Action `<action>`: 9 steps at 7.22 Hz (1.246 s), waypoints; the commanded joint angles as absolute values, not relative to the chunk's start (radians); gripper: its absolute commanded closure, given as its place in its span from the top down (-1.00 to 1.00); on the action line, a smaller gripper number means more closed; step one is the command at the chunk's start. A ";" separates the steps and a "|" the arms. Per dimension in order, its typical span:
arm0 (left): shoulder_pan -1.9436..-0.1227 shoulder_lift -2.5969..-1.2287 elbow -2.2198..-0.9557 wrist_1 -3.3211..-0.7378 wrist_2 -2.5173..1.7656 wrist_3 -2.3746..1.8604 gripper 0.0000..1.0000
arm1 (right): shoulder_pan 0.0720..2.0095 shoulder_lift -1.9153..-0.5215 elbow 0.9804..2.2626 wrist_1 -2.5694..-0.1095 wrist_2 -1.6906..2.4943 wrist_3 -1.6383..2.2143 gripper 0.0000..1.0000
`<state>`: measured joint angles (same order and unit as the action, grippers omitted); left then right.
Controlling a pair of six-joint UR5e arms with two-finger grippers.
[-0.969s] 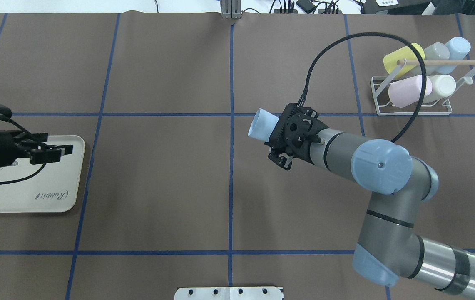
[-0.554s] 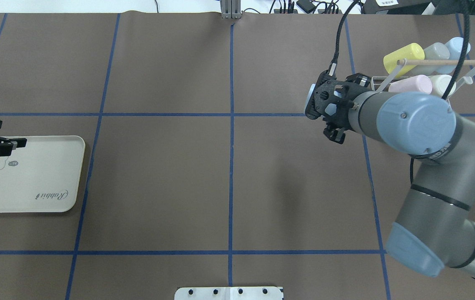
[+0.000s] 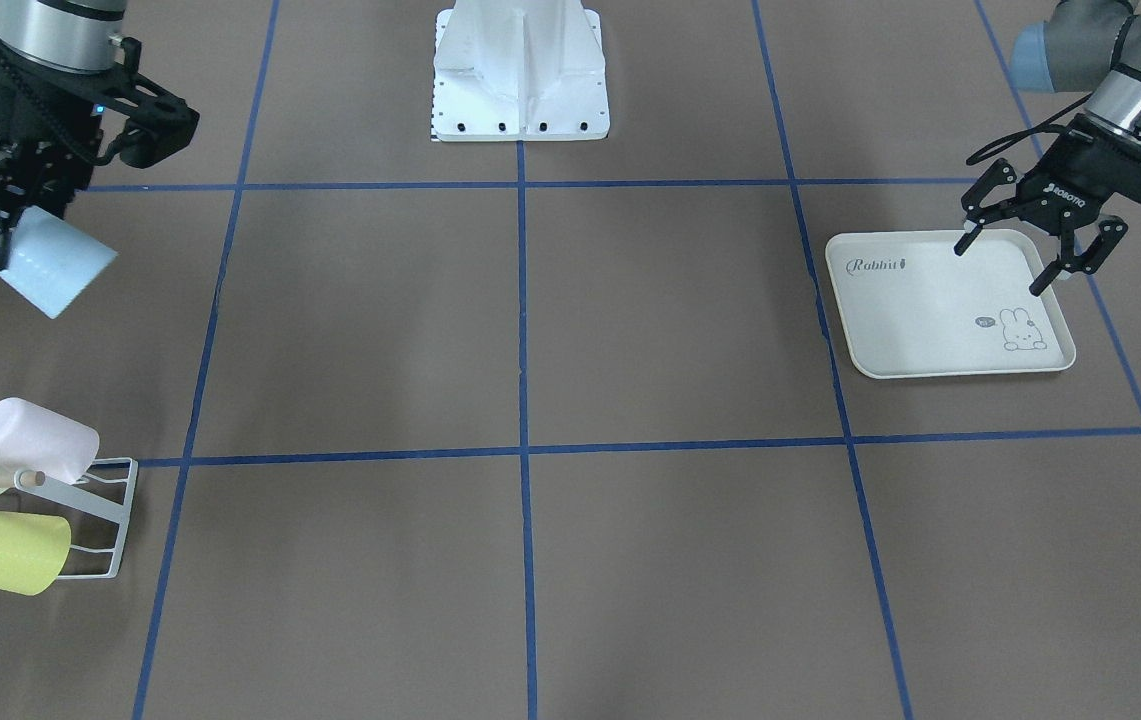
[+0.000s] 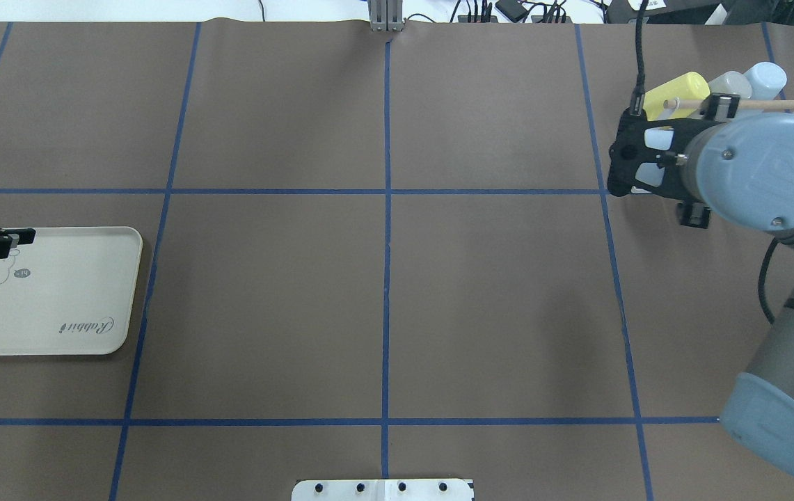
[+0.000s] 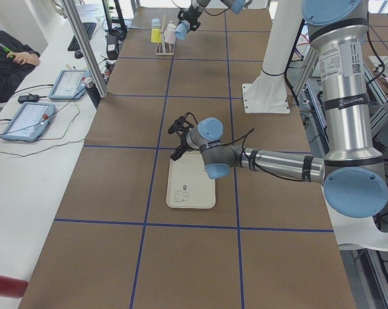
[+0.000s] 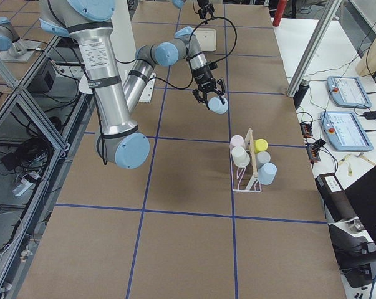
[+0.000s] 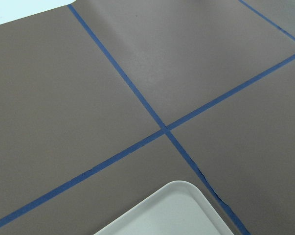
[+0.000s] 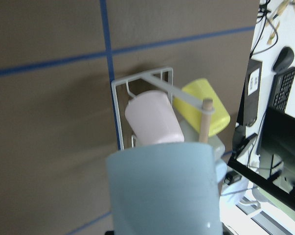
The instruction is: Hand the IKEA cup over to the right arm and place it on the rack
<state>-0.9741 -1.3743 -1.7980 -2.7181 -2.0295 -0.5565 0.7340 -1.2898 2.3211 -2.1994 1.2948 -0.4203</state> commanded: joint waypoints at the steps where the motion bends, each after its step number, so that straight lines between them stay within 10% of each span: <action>1: -0.973 -1.376 -1.796 -2.721 -2.029 -0.575 1.00 | 0.773 -1.381 2.330 -2.322 1.133 -0.560 -1.00; 9: -0.971 -1.388 -1.779 -2.730 -2.029 -0.595 1.00 | 0.775 -1.388 2.194 -2.284 0.980 -0.595 -1.00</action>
